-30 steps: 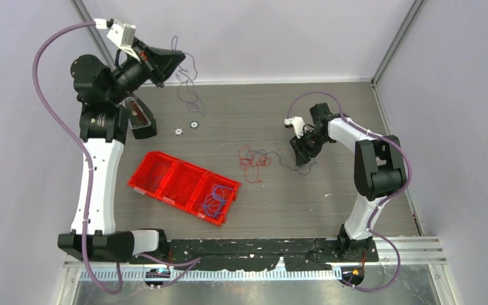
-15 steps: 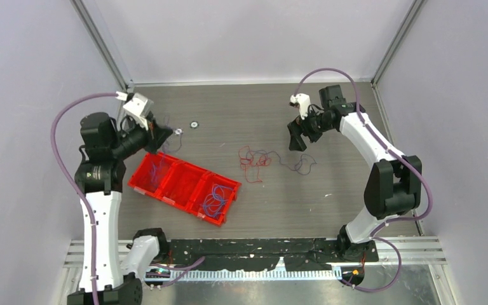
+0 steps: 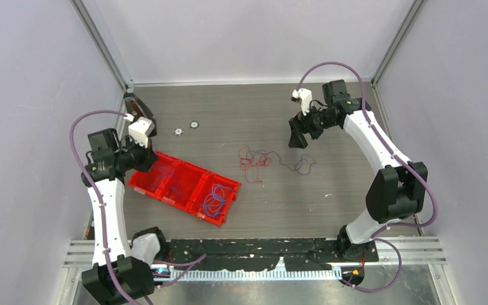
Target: Untangle the cables
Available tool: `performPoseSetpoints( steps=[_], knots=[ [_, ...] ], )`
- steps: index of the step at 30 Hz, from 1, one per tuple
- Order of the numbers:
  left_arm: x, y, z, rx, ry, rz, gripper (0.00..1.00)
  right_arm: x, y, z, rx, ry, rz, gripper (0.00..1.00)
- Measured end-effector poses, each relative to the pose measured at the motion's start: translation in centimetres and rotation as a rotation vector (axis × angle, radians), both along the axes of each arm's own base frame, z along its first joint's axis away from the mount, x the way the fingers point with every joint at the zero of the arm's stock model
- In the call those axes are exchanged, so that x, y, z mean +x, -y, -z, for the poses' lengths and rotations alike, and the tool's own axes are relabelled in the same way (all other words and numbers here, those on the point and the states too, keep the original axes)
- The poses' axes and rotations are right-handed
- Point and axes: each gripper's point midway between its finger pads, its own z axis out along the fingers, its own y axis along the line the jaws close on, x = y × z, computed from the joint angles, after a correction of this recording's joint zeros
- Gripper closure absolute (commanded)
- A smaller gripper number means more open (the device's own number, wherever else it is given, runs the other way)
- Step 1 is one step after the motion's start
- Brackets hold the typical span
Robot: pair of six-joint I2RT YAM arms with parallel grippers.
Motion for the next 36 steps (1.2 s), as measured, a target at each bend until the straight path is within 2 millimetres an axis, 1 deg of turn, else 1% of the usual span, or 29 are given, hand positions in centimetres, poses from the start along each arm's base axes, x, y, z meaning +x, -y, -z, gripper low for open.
performPoseSetpoints(
  steps=[2,3,5,7,9,11,13,15,17,19,23,25,26,32,36],
  knots=[
    [0.1,-0.8,0.1,0.009,-0.007,-0.019,1.00,-0.4,0.1,-0.2,0.000,0.001,0.000,0.05],
    [0.1,-1.2,-0.2,0.010,-0.009,-0.027,1.00,-0.6,0.1,-0.3,0.000,0.003,0.000,0.05],
    [0.3,-1.6,-1.9,0.014,0.015,-0.029,1.00,-1.0,0.2,-0.6,0.002,0.010,-0.001,0.05],
    [0.7,-1.6,-4.9,0.023,0.082,-0.015,1.00,-1.4,0.2,-0.8,0.003,0.014,-0.001,0.05],
    [0.9,-1.4,-7.4,0.035,0.148,0.001,1.00,-1.6,0.3,-0.8,0.004,0.013,-0.002,0.05],
    [0.6,-1.3,-9.3,0.045,0.195,0.010,1.00,-1.6,0.3,-0.8,0.004,0.013,-0.002,0.05],
    [0.5,-1.6,-9.8,0.055,0.208,0.008,1.00,-1.6,0.2,-0.8,0.005,0.011,-0.003,0.05],
    [0.4,-2.0,-9.2,0.054,0.188,0.000,1.00,-1.7,0.2,-0.8,0.007,0.010,-0.004,0.05],
    [0.5,-2.4,-8.2,0.054,0.164,-0.005,1.00,-1.7,0.2,-0.8,0.008,0.010,-0.005,0.05],
    [0.7,-2.9,-6.2,0.043,0.117,-0.010,1.00,-1.7,0.2,-0.8,0.009,0.009,-0.005,0.05],
    [0.7,-3.6,-0.7,0.001,-0.033,-0.014,1.00,-1.7,0.2,-0.8,0.008,0.009,-0.005,0.05],
    [0.4,-3.9,1.0,-0.016,-0.088,-0.023,1.00,-1.7,0.2,-0.8,0.008,0.009,-0.004,0.05],
    [0.3,-4.0,1.2,-0.017,-0.097,-0.026,1.00,-1.7,0.2,-0.7,0.008,0.008,-0.004,0.05],
    [0.5,-4.3,0.8,0.004,-0.077,-0.026,1.00,-2.1,0.3,-0.1,0.003,-0.013,-0.004,0.05],
    [0.6,-4.6,0.8,-0.002,-0.108,-0.030,1.00,-2.1,0.3,0.0,0.003,-0.015,-0.004,0.05]
  ],
)
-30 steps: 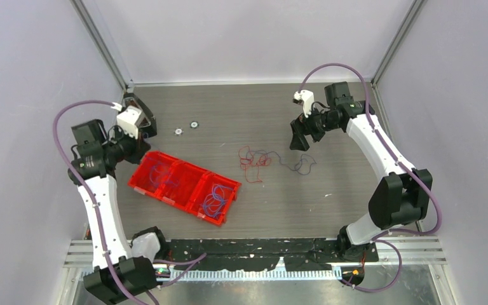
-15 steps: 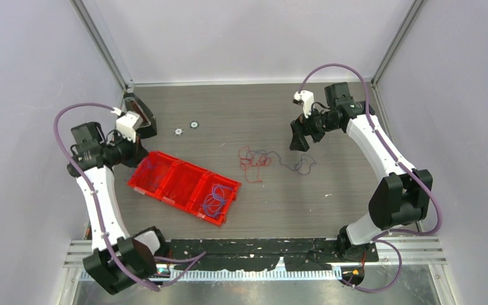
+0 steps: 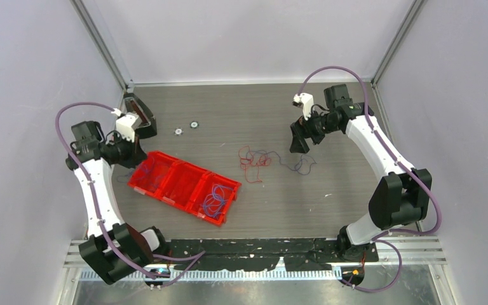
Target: Untangle the cables
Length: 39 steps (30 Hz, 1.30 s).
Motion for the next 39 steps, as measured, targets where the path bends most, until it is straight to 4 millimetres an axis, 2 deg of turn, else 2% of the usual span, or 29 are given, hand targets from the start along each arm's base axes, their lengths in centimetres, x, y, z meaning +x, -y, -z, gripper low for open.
performPoseSetpoints(
  steps=[3,10,12,14,19,23,29,31,36,37,39],
  knots=[
    [0.3,0.3,-1.3,-0.028,0.012,-0.004,1.00,0.0,0.0,0.0,0.000,0.001,0.000,0.05],
    [1.5,0.8,-9.1,-0.034,0.182,-0.013,1.00,0.2,-0.1,0.5,0.004,-0.012,0.003,0.05],
    [1.5,0.9,-10.0,-0.026,0.205,-0.011,1.00,0.2,-0.1,0.8,0.005,-0.023,0.007,0.05],
    [1.3,0.9,-9.8,-0.024,0.201,-0.013,1.00,0.3,-0.2,1.0,0.005,-0.033,0.011,0.05],
    [1.3,0.2,-6.5,-0.030,0.109,-0.044,1.00,0.4,-0.2,1.1,0.008,-0.035,0.017,0.05],
    [1.2,-0.9,-1.9,-0.008,-0.001,-0.058,1.00,0.4,-0.2,1.1,0.008,-0.034,0.018,0.05],
    [-1.6,-2.4,6.2,0.075,-0.219,-0.048,1.00,0.5,-0.2,1.1,0.008,-0.033,0.018,0.04],
    [-2.1,-2.6,8.1,0.095,-0.273,-0.043,1.00,0.4,-0.1,1.2,0.007,-0.036,0.020,0.04],
    [-1.1,-3.5,11.6,0.176,-0.357,-0.034,1.00,0.4,-0.1,1.3,0.007,-0.038,0.020,0.04],
    [-0.9,-3.5,12.1,0.186,-0.371,-0.036,0.94,0.4,-0.1,1.3,0.006,-0.039,0.020,0.04],
    [-0.4,-3.5,13.3,0.210,-0.391,-0.031,0.77,0.4,-0.1,1.5,0.005,-0.042,0.020,0.04]
  ],
)
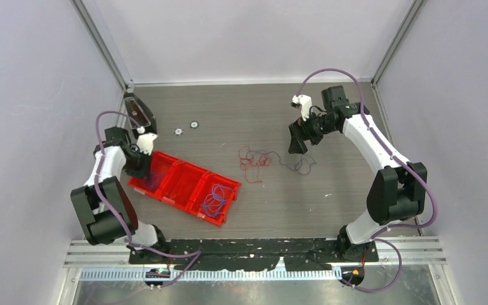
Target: Untangle the cables
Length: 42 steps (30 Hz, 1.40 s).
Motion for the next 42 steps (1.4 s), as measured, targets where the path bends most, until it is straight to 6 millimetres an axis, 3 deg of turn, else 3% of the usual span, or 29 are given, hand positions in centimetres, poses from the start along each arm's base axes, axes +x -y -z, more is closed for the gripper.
performPoseSetpoints(
  steps=[3,8,10,13,17,20,24,28,35,38,42],
  knots=[
    [0.4,0.2,1.1,0.021,-0.025,0.009,0.53,0.0,0.1,0.3,-0.007,-0.008,-0.001,0.02],
    [0.3,0.8,0.0,0.017,-0.043,0.029,0.34,0.0,0.5,0.8,-0.035,-0.009,-0.007,0.01],
    [0.7,0.7,-2.1,0.019,-0.025,0.038,0.24,-0.1,0.8,1.0,-0.052,-0.007,-0.010,0.05],
    [1.9,0.8,-7.3,0.034,0.086,0.071,0.12,-0.4,1.2,1.6,-0.077,-0.012,-0.017,0.07],
    [2.1,2.3,-14.0,0.029,0.288,0.115,0.06,-1.0,1.7,3.3,-0.124,-0.049,-0.013,0.12],
    [1.6,3.8,-17.0,-0.009,0.397,0.127,0.02,-1.0,1.4,5.1,-0.176,-0.080,-0.026,0.15],
    [1.4,6.0,-18.6,-0.096,0.460,0.142,0.00,-1.0,0.3,8.2,-0.251,-0.123,-0.067,0.16],
    [1.8,9.4,-17.9,-0.172,0.471,0.205,0.01,-1.4,-0.7,10.4,-0.292,-0.153,-0.097,0.21],
    [2.4,22.6,-14.0,-0.391,0.339,0.396,0.01,-1.0,-1.1,13.8,-0.319,-0.205,-0.074,0.51],
    [3.4,27.7,-11.6,-0.432,0.274,0.421,0.04,-0.4,-1.1,13.9,-0.315,-0.191,-0.046,0.61],
    [3.7,33.1,-8.2,-0.468,0.177,0.407,0.07,0.0,-1.0,14.1,-0.311,-0.182,-0.025,0.82]
  ],
)
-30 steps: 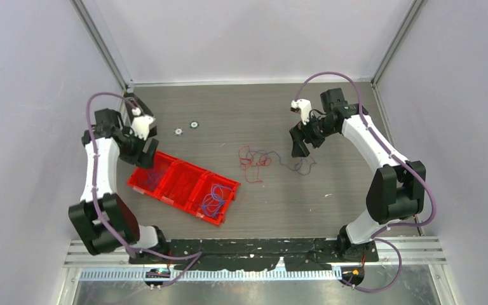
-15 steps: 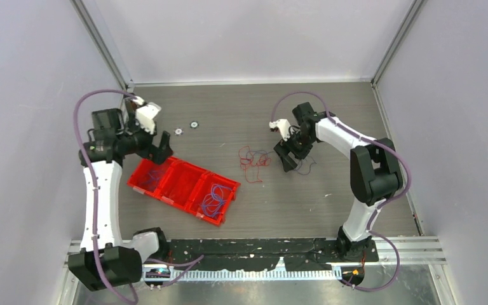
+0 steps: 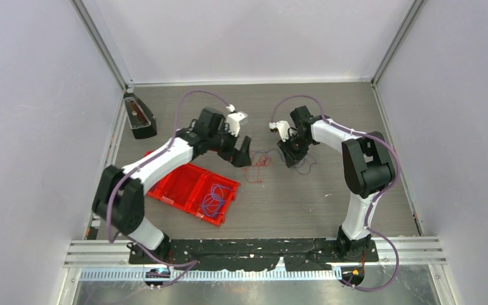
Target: Untangle the cables
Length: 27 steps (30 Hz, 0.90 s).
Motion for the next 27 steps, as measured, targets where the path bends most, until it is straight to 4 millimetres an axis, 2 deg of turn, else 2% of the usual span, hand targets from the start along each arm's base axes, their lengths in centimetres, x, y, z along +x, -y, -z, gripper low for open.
performPoseSetpoints(
  steps=[1,2,7,11,20,27],
  knots=[
    [0.0,1.3,0.7,-0.007,-0.031,-0.006,0.07,0.0,0.0,0.0,0.001,0.002,0.002,0.90],
    [0.2,2.3,1.4,-0.010,-0.052,-0.011,0.07,0.0,-0.1,0.1,0.004,0.001,0.004,0.93],
    [1.4,6.4,4.0,-0.029,-0.119,-0.067,0.07,-0.2,-0.2,0.1,0.028,-0.020,0.028,0.95],
    [2.8,8.5,5.1,-0.044,-0.156,-0.136,0.07,-0.5,-0.1,0.1,0.060,-0.046,0.056,0.95],
    [2.8,9.4,6.4,-0.106,-0.284,-0.267,0.19,-1.0,-0.4,0.0,0.094,-0.079,0.068,0.95],
    [1.7,10.0,7.4,-0.088,-0.305,-0.271,0.25,-1.0,-0.3,0.0,0.107,-0.088,0.082,0.95]
  ],
)
